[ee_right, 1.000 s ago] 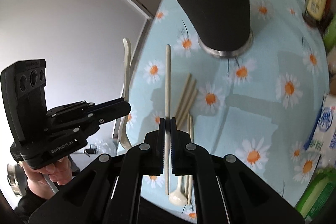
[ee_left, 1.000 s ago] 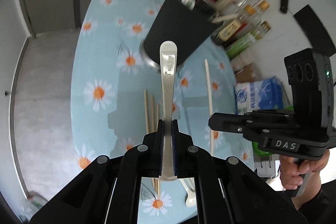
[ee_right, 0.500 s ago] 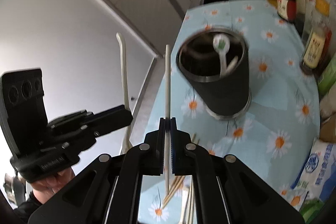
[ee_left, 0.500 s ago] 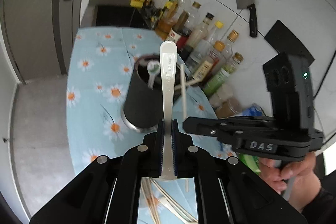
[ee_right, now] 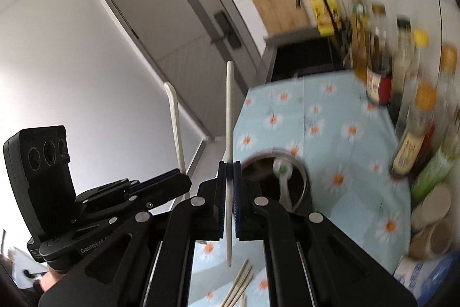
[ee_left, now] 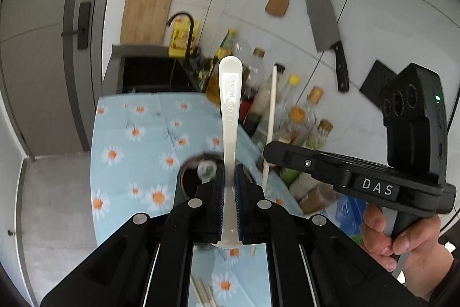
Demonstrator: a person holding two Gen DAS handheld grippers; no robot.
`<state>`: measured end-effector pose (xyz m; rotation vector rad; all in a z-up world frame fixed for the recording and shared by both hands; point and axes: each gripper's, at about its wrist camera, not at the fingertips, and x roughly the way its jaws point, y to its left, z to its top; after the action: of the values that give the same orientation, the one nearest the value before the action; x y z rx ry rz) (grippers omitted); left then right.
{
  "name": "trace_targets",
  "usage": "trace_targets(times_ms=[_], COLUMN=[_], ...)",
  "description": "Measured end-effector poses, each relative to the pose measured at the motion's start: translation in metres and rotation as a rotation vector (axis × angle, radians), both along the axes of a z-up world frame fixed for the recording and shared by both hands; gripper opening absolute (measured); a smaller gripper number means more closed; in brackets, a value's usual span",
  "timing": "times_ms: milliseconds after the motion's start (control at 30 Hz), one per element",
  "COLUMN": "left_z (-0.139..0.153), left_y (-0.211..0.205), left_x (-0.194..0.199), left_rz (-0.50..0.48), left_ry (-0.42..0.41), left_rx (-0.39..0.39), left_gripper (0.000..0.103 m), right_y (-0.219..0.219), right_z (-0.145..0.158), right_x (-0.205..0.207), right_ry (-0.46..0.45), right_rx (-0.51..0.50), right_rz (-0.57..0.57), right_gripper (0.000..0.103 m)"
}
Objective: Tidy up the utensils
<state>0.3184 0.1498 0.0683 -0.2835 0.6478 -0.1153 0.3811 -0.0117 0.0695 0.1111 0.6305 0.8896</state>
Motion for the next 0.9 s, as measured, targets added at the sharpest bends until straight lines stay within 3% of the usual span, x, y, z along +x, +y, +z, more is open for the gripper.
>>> trace_targets(times_ms=[233,333,700,900], left_z=[0.005,0.001,-0.021,-0.039], left_y=[-0.001,0.001,0.007,0.005], left_x=[0.014,0.019,0.029,0.035], left_rz=[-0.025,-0.022,-0.037,-0.041], left_ry=[-0.101,-0.121,-0.184,-0.158], left_rx=[0.025,0.026,0.007,0.012], left_gripper=[0.006,0.006,0.006,0.006], right_y=[-0.004,-0.006,-0.006,-0.003], right_z=[0.007,0.005,-0.011,-0.023], right_x=[0.012,0.021,0.033,0.039], right_ry=[-0.06,-0.039,-0.043,-0.016], right_rx=[0.065,0.086,0.096,0.086], right_rz=[-0.022,-0.038,-0.105,-0.119], right_gripper=[0.005,0.005,0.005,0.005])
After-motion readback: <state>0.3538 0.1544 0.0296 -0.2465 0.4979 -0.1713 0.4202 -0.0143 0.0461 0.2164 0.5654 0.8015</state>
